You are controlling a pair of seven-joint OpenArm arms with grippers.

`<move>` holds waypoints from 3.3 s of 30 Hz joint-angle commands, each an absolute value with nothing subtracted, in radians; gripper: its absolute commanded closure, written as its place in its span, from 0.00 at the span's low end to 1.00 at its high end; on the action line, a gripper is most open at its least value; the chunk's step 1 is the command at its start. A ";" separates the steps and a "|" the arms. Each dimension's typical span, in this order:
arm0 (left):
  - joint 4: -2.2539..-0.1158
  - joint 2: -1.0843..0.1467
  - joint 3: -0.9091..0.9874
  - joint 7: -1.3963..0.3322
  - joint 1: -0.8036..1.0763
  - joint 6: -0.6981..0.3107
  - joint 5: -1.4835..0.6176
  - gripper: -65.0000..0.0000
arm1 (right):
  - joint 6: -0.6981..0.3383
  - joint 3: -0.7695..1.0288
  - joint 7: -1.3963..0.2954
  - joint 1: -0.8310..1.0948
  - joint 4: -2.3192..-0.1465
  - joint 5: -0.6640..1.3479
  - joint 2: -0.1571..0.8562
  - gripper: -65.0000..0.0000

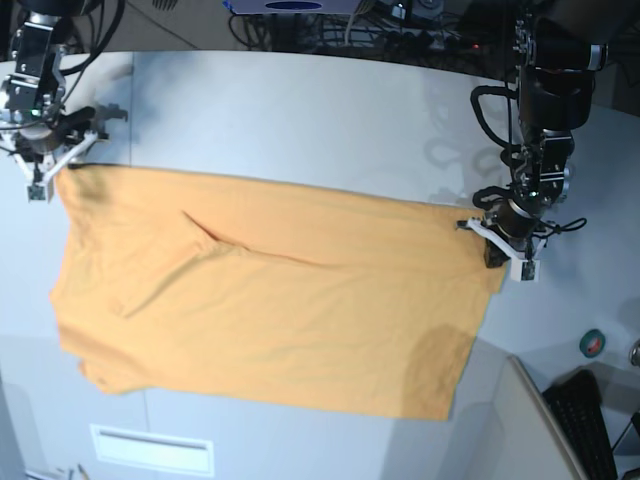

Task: Layout the t-shirt on the table in an organized manner, then fold the t-shirt properly
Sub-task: 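Drag the held shirt edge away from the hem with both grippers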

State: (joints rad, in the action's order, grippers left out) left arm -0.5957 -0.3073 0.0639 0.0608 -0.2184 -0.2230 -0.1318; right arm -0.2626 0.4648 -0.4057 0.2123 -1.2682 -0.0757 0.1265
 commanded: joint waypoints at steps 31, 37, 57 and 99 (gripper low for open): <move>-0.570 -0.317 0.062 -0.122 -0.193 -0.193 -0.077 1.00 | -0.249 0.470 -0.432 0.182 -1.211 -0.097 0.228 1.00; -0.570 -0.317 0.056 -0.122 -0.193 -0.193 -0.077 1.00 | -0.252 0.526 -0.438 0.170 -1.245 -0.097 0.237 1.00; -0.572 -0.318 0.062 -0.122 -0.193 -0.193 -0.077 1.00 | -0.332 0.501 -0.433 0.104 -1.205 -0.097 0.196 1.00; -1.000 -0.239 0.200 -0.312 -0.021 -0.196 -0.038 1.00 | -0.332 0.352 -0.487 0.107 -1.190 -0.097 0.153 1.00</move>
